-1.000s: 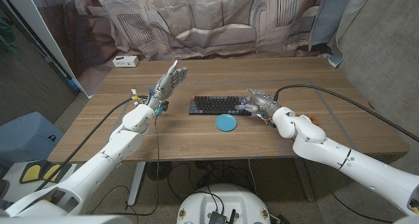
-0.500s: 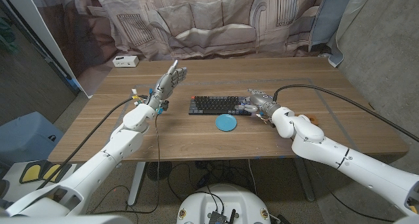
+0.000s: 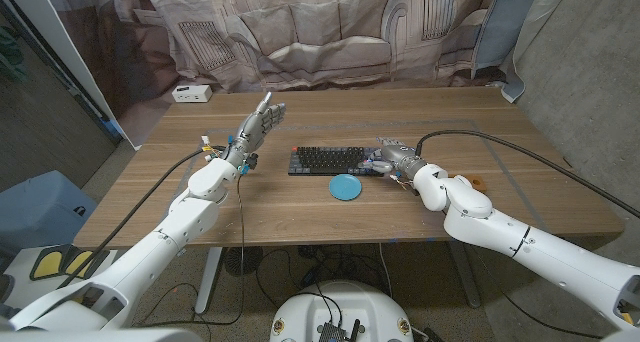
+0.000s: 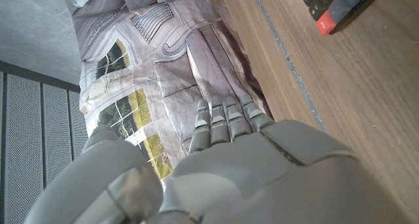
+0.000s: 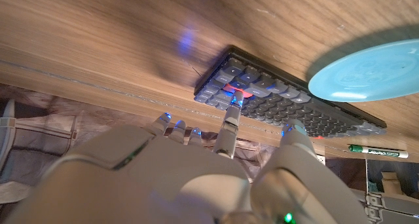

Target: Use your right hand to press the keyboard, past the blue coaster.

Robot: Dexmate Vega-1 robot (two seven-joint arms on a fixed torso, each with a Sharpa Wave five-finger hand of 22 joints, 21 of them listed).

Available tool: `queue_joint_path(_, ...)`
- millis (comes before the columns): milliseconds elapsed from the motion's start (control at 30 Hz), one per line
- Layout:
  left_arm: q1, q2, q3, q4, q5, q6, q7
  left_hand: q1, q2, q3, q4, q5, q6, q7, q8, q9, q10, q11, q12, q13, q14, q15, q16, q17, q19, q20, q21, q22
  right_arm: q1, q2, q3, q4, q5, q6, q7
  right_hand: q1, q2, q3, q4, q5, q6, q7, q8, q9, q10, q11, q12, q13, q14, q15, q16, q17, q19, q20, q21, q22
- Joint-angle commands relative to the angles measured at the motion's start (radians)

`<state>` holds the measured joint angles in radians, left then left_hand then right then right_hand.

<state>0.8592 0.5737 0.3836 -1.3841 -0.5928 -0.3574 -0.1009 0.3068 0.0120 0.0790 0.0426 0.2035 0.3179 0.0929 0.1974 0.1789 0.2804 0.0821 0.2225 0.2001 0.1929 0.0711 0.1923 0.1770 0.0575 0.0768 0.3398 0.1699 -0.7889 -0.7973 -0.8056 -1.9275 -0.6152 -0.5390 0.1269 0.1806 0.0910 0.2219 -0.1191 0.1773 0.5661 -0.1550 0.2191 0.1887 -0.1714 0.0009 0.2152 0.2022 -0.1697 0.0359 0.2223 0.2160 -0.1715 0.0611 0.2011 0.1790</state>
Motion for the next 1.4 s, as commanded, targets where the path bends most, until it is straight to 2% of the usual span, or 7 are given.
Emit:
queue_joint_path(33, 0.003, 0.0, 0.001, 0.002, 0.0, 0.007, 0.005, 0.002, 0.01, 0.004, -0.006, -0.002, 0.006, 0.002, -0.004, 0.003, 0.006, -0.003, -0.003, 0.002, 0.002, -0.002, -0.001, 0.003, 0.007, 0.006, -0.004, 0.006, -0.009, 0.002, -0.001, 0.01, 0.006, 0.002, -0.018, -0.008, -0.001, 0.004, 0.001, 0.002, 0.037, -0.005, 0.016, 0.002, 0.014, -0.023, 0.011, 0.001, -0.177, 0.007, 0.008, 0.002, -0.181, 0.003, 0.006, 0.004)
queue_joint_path(233, -0.002, -0.004, 0.003, 0.012, -0.003, 0.005, -0.001, 0.002, 0.01, 0.004, -0.006, -0.002, 0.006, 0.001, -0.004, 0.003, 0.006, -0.001, -0.003, 0.002, 0.002, -0.002, -0.001, 0.003, 0.008, 0.006, -0.006, 0.006, -0.008, 0.001, -0.005, 0.012, 0.004, -0.009, -0.012, -0.007, 0.0, 0.007, -0.001, 0.002, 0.088, -0.009, 0.029, 0.002, 0.034, -0.03, 0.014, -0.001, -0.17, 0.006, 0.01, 0.002, -0.177, 0.001, 0.008, 0.004)
queue_joint_path(467, -0.002, -0.007, 0.003, 0.016, -0.005, 0.001, -0.003, 0.002, 0.011, 0.004, -0.007, -0.002, 0.006, 0.002, -0.005, 0.003, 0.005, -0.002, -0.003, 0.002, 0.003, -0.003, -0.001, 0.003, 0.009, 0.006, -0.008, 0.006, -0.011, 0.001, -0.009, 0.014, -0.001, -0.014, -0.016, -0.006, 0.001, 0.009, -0.002, 0.003, 0.113, -0.007, 0.035, 0.001, 0.047, -0.034, 0.016, -0.002, -0.167, 0.005, 0.011, 0.001, -0.176, 0.002, 0.008, 0.003)
queue_joint_path(1067, 0.001, -0.007, 0.003, 0.024, -0.011, 0.003, -0.009, 0.002, 0.012, 0.003, -0.008, -0.003, 0.007, 0.0, -0.005, 0.003, 0.005, -0.001, -0.004, 0.002, 0.002, -0.003, -0.001, 0.003, 0.012, 0.006, -0.015, 0.006, -0.017, 0.008, -0.018, 0.03, 0.008, -0.022, -0.028, -0.004, 0.003, 0.013, -0.005, 0.003, 0.134, -0.007, 0.033, 0.001, 0.061, -0.031, 0.015, -0.004, -0.159, 0.004, 0.012, 0.0, -0.172, 0.0, 0.008, 0.003)
queue_joint_path(1400, -0.006, -0.003, -0.003, 0.016, -0.014, 0.012, -0.005, 0.002, 0.013, 0.003, -0.009, -0.003, 0.008, 0.002, -0.005, 0.003, 0.005, 0.0, -0.004, 0.002, 0.002, -0.002, -0.001, 0.003, 0.013, 0.006, -0.018, 0.006, -0.02, 0.002, -0.005, 0.008, 0.003, -0.024, -0.047, -0.002, 0.004, 0.016, -0.006, 0.003, 0.143, -0.006, 0.032, 0.0, 0.073, -0.033, 0.017, -0.004, -0.15, 0.004, 0.015, -0.001, -0.167, 0.001, 0.01, 0.003)
